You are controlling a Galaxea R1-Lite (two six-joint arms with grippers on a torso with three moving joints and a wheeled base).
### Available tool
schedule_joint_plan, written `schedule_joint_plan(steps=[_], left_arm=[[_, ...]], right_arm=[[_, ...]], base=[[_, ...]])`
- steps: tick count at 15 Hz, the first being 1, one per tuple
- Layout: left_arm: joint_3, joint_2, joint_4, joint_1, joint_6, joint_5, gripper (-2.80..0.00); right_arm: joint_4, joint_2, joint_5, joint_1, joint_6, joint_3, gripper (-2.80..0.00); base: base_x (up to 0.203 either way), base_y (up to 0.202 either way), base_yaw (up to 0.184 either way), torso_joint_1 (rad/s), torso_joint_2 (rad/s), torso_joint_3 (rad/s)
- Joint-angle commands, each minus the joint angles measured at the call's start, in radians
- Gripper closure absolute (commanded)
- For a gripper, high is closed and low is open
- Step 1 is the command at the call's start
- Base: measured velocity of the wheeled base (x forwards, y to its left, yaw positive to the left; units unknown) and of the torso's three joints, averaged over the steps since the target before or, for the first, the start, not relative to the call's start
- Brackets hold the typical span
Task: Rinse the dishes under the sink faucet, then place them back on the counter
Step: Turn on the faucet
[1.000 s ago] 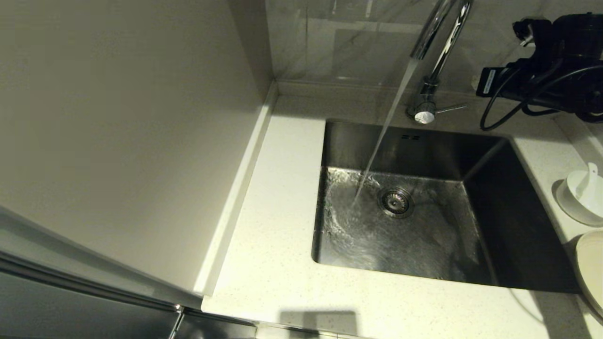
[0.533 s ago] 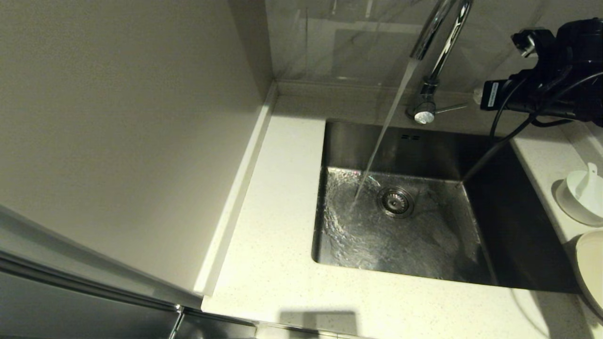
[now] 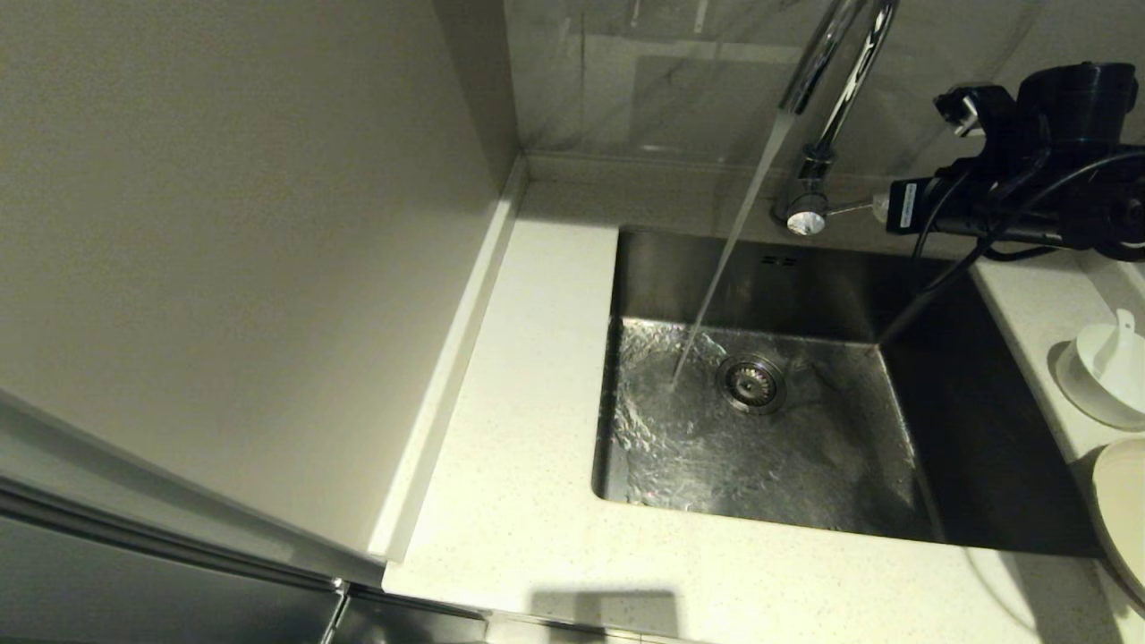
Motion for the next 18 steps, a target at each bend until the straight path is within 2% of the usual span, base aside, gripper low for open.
schedule_joint_plan(steps=[1, 18], left_arm=[[0.0, -0.003, 0.0, 0.0, -0.001, 0.001, 0.0], [0.0, -0.003, 0.0, 0.0, -0.001, 0.001, 0.0]], right_arm=[[-0.001, 0.004, 0.001, 0.006, -0.001, 0.01, 0.0], [-0.007, 0.177, 0.001, 0.021, 0.007, -0.218, 0.0]], base=[[0.0, 0.0, 0.0, 0.0, 0.0, 0.0], [0.0, 0.0, 0.0, 0.0, 0.0, 0.0]])
